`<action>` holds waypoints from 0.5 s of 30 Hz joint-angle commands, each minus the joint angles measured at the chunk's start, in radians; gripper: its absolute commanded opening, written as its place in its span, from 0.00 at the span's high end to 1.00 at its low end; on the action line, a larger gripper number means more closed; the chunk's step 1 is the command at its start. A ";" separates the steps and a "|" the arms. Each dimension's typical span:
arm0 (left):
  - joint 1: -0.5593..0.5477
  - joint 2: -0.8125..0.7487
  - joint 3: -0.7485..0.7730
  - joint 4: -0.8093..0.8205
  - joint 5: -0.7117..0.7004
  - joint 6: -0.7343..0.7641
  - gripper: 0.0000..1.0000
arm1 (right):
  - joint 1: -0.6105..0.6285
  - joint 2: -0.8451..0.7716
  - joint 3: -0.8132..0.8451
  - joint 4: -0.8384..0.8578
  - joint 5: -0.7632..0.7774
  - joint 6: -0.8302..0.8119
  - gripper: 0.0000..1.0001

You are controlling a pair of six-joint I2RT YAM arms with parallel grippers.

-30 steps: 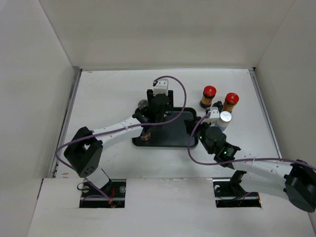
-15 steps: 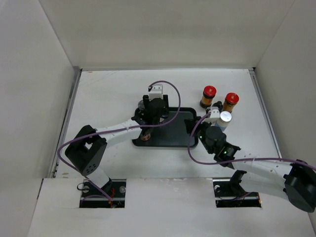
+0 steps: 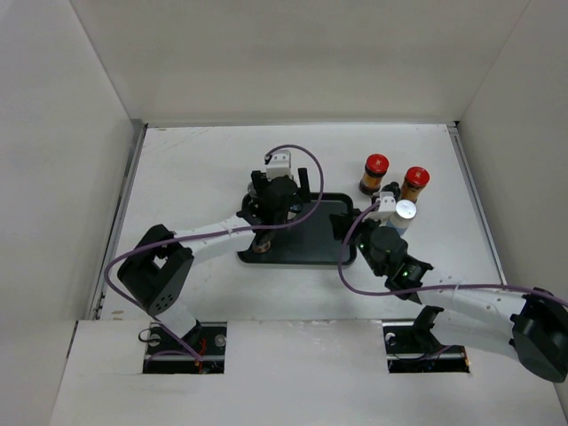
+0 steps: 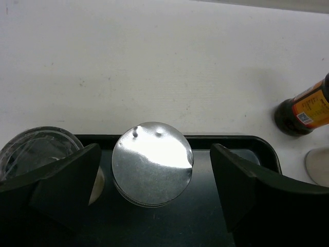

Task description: Organize the condiment bottles

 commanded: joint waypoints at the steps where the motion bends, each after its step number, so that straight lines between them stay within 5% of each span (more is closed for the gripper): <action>1: -0.010 -0.073 0.015 0.060 -0.027 0.000 0.09 | -0.013 -0.029 -0.007 0.056 0.004 0.007 0.55; 9: 0.000 -0.200 0.088 0.156 0.046 0.054 0.05 | -0.026 -0.090 0.036 -0.034 -0.020 0.011 0.84; 15: 0.048 -0.407 -0.052 0.219 0.040 0.048 0.24 | -0.023 -0.178 0.103 -0.236 0.111 0.000 0.83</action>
